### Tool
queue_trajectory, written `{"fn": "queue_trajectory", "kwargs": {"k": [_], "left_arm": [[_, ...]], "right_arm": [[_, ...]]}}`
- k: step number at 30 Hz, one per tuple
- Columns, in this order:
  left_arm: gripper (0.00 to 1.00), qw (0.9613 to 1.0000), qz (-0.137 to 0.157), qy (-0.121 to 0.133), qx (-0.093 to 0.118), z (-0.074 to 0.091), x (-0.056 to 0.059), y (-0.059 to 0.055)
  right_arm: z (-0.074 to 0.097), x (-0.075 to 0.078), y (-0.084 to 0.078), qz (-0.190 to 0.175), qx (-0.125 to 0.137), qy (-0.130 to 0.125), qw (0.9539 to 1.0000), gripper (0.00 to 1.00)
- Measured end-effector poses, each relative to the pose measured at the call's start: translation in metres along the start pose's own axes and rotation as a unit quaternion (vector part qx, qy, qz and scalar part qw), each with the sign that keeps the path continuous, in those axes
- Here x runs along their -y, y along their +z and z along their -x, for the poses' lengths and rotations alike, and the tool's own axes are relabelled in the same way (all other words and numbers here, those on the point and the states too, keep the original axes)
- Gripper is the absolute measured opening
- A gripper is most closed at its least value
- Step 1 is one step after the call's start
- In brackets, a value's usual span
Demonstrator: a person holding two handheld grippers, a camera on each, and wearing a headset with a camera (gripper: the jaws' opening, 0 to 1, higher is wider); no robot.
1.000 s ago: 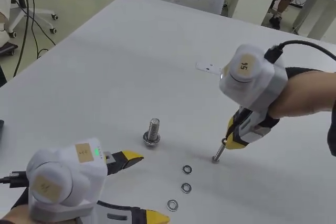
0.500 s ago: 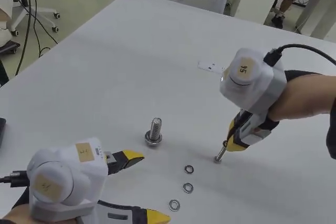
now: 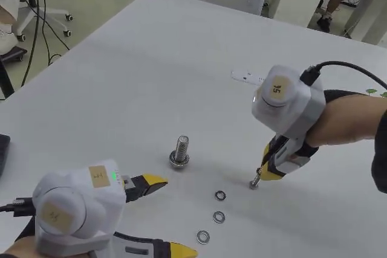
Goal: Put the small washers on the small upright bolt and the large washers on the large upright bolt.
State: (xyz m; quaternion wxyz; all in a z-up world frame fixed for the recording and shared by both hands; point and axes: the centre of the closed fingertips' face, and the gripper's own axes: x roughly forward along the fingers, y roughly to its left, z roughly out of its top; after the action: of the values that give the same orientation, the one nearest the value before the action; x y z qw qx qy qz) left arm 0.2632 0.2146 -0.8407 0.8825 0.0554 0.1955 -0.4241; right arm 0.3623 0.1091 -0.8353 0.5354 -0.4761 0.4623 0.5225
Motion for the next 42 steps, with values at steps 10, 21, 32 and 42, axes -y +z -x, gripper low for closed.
{"fn": "queue_trajectory", "kwargs": {"k": [10,21,32,42], "left_arm": [[0.68,1.0000,0.000,0.002,-0.001,0.003,0.000,-0.001],[0.68,1.0000,0.001,0.004,-0.001,0.005,-0.001,-0.002],[0.68,1.0000,0.000,0.004,-0.001,0.005,-0.001,-0.002],[0.68,1.0000,0.000,0.004,0.000,0.005,-0.002,-0.002]], "right_arm": [[-0.021,0.002,-0.002,-0.010,-0.002,0.006,0.9999,0.13],[-0.034,0.003,-0.003,-0.013,-0.002,0.004,0.9999,0.14],[-0.038,0.002,-0.004,-0.014,-0.002,0.005,0.9999,0.14],[-0.038,0.001,-0.005,-0.013,-0.001,0.005,0.9999,0.18]]}}
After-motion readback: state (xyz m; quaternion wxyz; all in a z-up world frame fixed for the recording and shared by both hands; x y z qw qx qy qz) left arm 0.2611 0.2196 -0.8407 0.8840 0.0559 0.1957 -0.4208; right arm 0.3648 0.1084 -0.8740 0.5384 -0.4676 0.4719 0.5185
